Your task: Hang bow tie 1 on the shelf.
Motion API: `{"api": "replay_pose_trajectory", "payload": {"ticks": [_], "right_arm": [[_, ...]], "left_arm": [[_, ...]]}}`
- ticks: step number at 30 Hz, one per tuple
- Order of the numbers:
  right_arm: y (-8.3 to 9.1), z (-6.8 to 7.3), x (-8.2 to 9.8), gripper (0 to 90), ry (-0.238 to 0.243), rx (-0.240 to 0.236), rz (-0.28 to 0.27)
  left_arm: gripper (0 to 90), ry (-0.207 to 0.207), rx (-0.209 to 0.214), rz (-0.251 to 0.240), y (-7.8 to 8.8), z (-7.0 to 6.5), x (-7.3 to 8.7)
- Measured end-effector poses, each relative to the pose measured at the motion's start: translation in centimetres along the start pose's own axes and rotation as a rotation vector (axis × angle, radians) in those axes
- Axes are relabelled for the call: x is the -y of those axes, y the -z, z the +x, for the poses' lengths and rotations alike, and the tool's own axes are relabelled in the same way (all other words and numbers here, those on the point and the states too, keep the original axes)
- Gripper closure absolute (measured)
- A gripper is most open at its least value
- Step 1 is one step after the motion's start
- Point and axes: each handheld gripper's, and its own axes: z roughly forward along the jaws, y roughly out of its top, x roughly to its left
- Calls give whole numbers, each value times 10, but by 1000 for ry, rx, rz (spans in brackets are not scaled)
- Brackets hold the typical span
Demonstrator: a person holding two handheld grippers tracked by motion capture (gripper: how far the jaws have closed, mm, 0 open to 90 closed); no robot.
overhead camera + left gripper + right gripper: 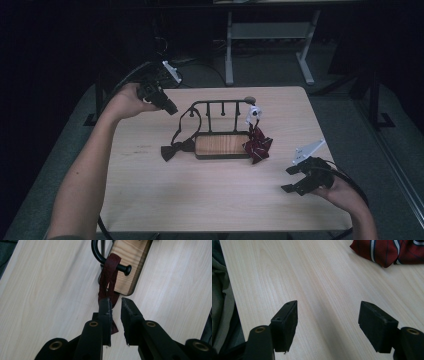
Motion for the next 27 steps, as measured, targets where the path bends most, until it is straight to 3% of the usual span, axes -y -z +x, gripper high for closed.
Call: {"api": "replay_pose_trajectory", "payload": {"ticks": [11,17,27], "right_arm": [[0,-1,0,311,13,11,1],[1,0,0,310,-13,7,-4],[0,-1,0,309,-6,14,-2]], "left_arm": [[732,-4,12,17,-3,-5,9],[714,3,15,-2,-4,-6,16],[655,0,40,-2,-13,-11,26]]}}
